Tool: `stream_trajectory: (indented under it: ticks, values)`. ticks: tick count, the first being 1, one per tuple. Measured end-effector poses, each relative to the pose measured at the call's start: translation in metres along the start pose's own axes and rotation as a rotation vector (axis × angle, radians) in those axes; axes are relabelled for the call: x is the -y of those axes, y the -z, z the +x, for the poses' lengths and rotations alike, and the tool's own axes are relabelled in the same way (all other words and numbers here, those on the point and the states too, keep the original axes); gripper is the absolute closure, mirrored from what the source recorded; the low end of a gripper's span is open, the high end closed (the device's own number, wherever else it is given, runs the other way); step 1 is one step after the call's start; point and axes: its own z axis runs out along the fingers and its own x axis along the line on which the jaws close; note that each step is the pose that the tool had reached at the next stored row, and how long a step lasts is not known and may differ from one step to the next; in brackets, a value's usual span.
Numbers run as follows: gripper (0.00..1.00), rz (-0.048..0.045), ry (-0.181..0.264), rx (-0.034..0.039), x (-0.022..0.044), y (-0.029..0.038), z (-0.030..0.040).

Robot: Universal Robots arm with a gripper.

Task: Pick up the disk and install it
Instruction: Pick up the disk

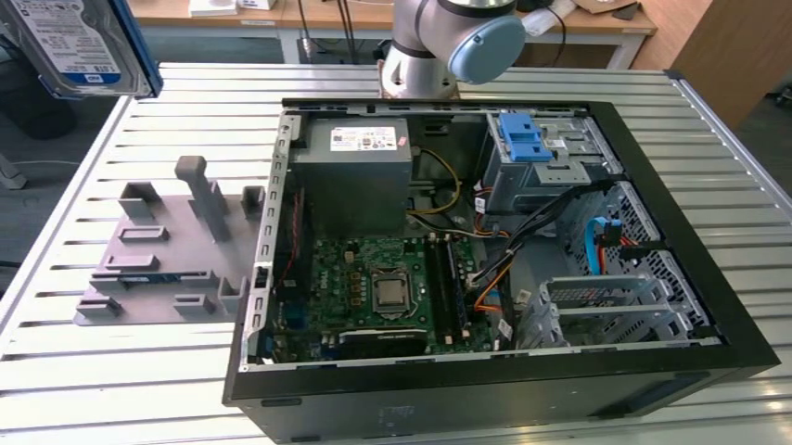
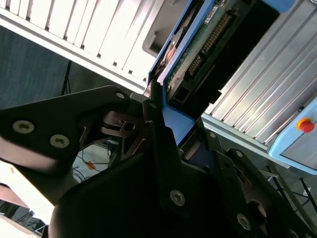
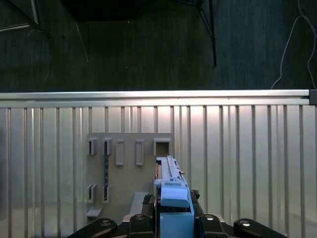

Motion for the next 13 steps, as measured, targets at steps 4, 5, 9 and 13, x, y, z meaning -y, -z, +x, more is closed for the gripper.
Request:
stream_trajectory:
  ticks: [4, 5, 9, 13]
  values:
    - [0.64, 0.0, 0.0, 0.0, 0.0, 0.0041, -0.0001]
    - [0.64, 0.0, 0.0, 0.0, 0.0, 0.0052, -0.0001]
    - [0.64, 0.0001, 0.0, 0.0, 0.0, 0.0068, -0.0001]
    - [0.64, 0.0, 0.0, 0.0, 0.0, 0.0069, -0.0001]
